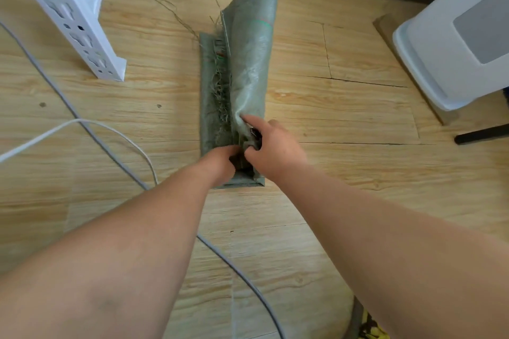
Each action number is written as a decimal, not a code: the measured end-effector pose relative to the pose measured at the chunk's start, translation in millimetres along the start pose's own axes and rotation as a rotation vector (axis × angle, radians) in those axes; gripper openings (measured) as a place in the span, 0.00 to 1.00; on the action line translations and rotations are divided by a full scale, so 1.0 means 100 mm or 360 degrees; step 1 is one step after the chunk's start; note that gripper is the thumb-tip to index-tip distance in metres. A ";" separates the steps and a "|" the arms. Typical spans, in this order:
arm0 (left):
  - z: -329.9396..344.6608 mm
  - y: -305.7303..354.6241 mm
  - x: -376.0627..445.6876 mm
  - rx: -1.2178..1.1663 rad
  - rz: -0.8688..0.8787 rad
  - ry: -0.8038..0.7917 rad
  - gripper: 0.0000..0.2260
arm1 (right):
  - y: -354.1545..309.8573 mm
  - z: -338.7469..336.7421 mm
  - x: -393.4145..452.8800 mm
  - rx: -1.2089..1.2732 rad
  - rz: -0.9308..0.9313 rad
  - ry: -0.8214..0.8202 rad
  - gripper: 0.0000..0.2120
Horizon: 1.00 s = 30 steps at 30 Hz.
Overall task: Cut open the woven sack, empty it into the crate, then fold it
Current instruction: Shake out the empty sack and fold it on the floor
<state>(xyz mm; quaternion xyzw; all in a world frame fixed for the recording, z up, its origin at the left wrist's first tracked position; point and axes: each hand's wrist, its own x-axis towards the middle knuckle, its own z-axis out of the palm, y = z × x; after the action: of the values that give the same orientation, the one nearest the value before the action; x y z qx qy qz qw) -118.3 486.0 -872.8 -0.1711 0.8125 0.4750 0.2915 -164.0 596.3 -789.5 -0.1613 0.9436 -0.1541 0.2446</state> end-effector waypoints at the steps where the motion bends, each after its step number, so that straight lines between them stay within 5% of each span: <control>1: -0.06 -0.06 0.02 -0.0208 -0.0048 0.0097 0.23 | -0.02 0.02 0.02 -0.0070 -0.0012 -0.0025 0.31; 5: -0.35 -0.06 0.00 -0.0967 -0.0262 0.0886 0.15 | -0.12 0.09 0.20 -0.0165 -0.0075 -0.0187 0.33; 7: -0.53 0.02 -0.03 -0.0831 -0.0154 0.1327 0.15 | -0.16 0.13 0.29 -0.0158 -0.0120 -0.0286 0.37; 9: -0.68 0.12 -0.06 -0.0380 0.0191 0.1450 0.16 | -0.18 0.19 0.33 -0.0140 -0.0134 -0.0373 0.39; 12: -0.83 0.22 0.03 0.0528 0.0675 0.1151 0.21 | -0.16 0.29 0.33 -0.0059 -0.0137 -0.0432 0.35; 15: -0.86 0.24 0.23 0.1237 0.0681 0.0801 0.25 | -0.09 0.36 0.29 -0.0012 -0.0098 -0.0433 0.29; 24: -0.76 0.22 0.67 0.1420 0.0114 0.0092 0.33 | 0.35 0.53 0.11 0.0146 0.0169 -0.0664 0.23; 27: -0.66 0.24 0.79 0.1420 0.0071 0.0060 0.32 | 0.36 0.51 0.13 0.0262 0.0302 -0.0353 0.16; 30: -0.56 0.19 0.84 0.1445 0.0074 0.0193 0.33 | 0.37 0.49 0.11 0.0197 0.0486 0.0004 0.20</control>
<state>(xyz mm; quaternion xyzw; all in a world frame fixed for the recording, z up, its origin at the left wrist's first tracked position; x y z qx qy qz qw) -211.1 446.6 -892.6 -0.0353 0.9576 0.0665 0.2782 -156.3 615.6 -848.4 -0.0005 0.9462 -0.1733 0.2733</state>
